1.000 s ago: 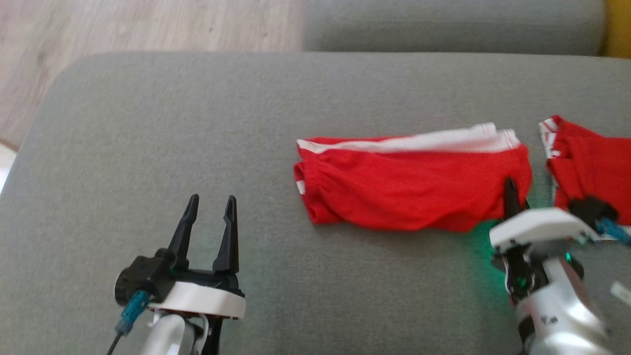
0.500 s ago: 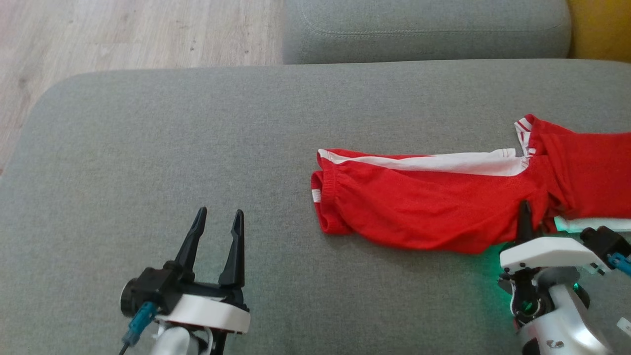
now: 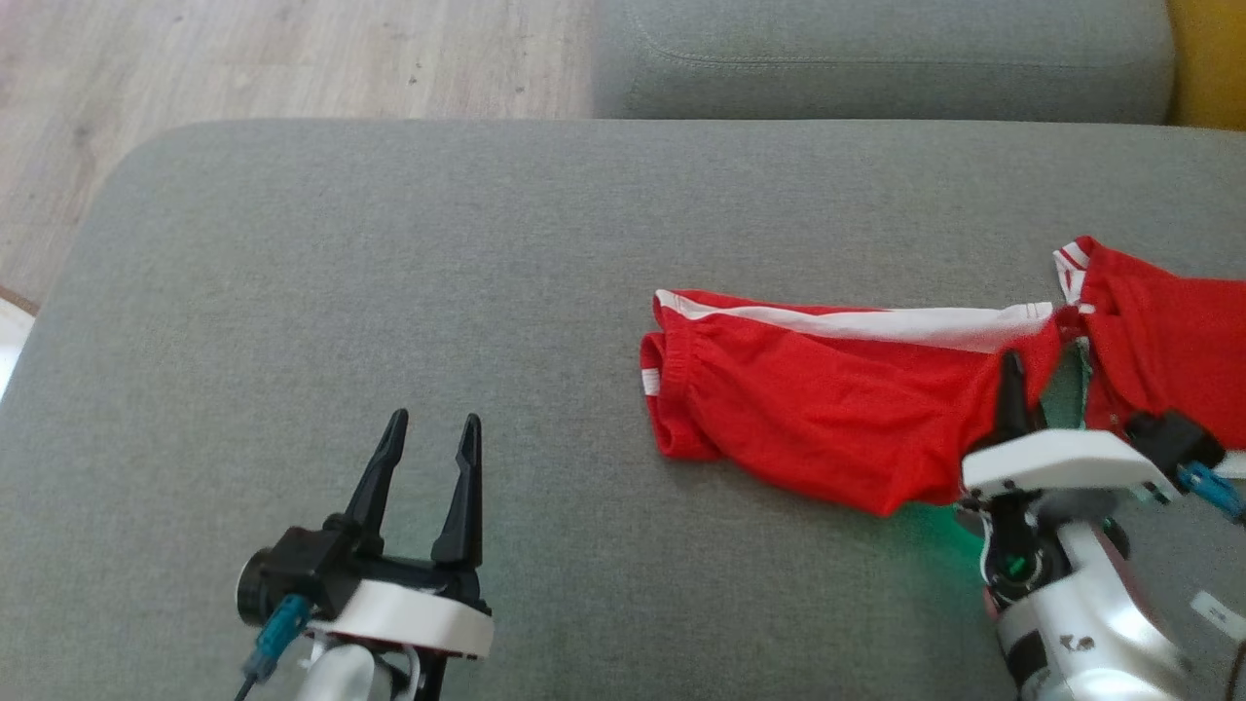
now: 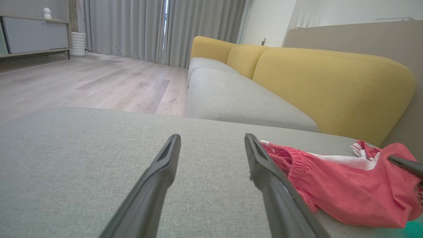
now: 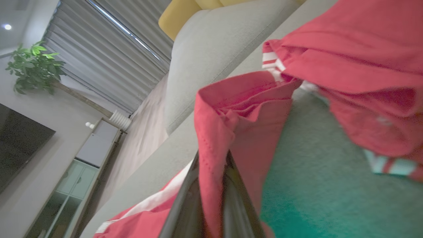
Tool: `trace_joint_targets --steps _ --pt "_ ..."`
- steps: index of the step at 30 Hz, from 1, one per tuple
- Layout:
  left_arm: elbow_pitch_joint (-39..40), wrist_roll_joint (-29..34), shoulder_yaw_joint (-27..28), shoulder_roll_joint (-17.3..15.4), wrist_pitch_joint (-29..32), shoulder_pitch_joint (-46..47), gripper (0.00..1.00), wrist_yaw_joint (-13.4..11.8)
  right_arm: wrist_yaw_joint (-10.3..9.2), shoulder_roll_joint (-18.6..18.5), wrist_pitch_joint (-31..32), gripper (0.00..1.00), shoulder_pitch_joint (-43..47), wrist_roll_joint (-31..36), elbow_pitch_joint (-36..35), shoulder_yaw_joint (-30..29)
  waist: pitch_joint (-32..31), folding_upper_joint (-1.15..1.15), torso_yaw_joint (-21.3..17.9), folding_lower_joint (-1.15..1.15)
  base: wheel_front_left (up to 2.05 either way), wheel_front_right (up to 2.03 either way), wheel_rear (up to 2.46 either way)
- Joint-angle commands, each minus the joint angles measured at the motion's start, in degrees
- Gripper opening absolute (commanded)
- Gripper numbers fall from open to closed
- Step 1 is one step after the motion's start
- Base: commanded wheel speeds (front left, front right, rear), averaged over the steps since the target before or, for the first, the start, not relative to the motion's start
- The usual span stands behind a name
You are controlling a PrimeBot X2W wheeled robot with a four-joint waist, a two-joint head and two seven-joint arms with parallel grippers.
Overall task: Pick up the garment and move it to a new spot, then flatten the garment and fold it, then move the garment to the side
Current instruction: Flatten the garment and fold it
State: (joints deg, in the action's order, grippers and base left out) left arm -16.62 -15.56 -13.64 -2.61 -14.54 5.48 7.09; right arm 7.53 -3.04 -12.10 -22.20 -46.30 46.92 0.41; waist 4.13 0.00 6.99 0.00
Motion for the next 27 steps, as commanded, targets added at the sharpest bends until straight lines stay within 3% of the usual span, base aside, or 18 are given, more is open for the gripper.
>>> trace_joint_targets --steps 1,19,27 --pt "1.25 0.67 1.62 -0.27 -0.46 2.13 1.0 0.18 -0.04 0.16 -0.27 0.0 -2.67 -1.48 -2.37 2.75 -0.04 0.0 0.4 0.0 0.0 0.0 0.0" --pt "0.45 0.88 1.67 -0.27 -0.46 1.67 1.0 0.26 -0.04 0.16 -0.88 0.0 -3.59 -9.5 -11.32 19.54 -1.74 0.0 5.42 0.0 0.0 0.0 0.0" --pt "0.22 0.92 1.47 -0.27 -0.46 1.66 1.0 0.3 -0.04 0.16 -1.48 0.0 -4.84 -11.53 -10.78 26.13 -1.6 0.0 7.31 0.0 0.0 0.0 0.0"
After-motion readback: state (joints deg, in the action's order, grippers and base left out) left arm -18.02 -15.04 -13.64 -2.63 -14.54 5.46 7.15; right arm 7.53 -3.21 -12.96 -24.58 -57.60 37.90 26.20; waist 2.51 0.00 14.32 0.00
